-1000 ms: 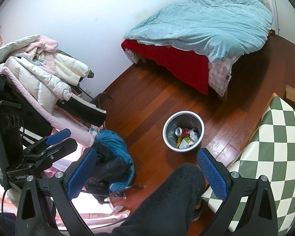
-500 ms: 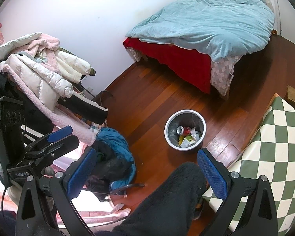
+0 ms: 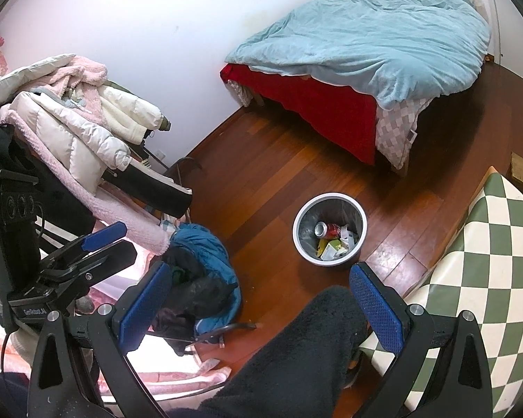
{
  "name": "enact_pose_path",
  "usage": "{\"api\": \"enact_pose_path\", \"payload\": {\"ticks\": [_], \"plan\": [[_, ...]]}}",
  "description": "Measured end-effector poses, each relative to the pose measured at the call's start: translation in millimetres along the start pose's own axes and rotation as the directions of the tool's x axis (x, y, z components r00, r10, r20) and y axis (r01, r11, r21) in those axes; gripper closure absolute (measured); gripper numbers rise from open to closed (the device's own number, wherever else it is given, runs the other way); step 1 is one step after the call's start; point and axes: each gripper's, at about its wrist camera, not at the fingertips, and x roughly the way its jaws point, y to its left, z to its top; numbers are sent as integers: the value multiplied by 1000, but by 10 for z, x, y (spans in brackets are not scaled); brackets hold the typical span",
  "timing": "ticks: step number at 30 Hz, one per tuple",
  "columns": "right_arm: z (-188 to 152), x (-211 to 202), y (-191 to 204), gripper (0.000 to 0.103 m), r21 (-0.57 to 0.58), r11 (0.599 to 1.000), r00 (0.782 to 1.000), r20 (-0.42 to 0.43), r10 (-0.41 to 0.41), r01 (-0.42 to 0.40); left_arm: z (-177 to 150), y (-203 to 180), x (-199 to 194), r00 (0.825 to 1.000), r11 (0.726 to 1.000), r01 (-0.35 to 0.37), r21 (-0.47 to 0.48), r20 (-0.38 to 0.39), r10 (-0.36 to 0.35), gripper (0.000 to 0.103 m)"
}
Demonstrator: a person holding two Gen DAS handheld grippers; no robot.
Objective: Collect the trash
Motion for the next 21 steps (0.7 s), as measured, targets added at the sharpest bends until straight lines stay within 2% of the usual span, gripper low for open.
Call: {"api": "enact_pose_path", "payload": {"ticks": [21], "plan": [[26,12,31,0,-4,1000,1000,0,-3,3,-15,-44,-22,1000,1000,6,-2,0,-6,0]]}}
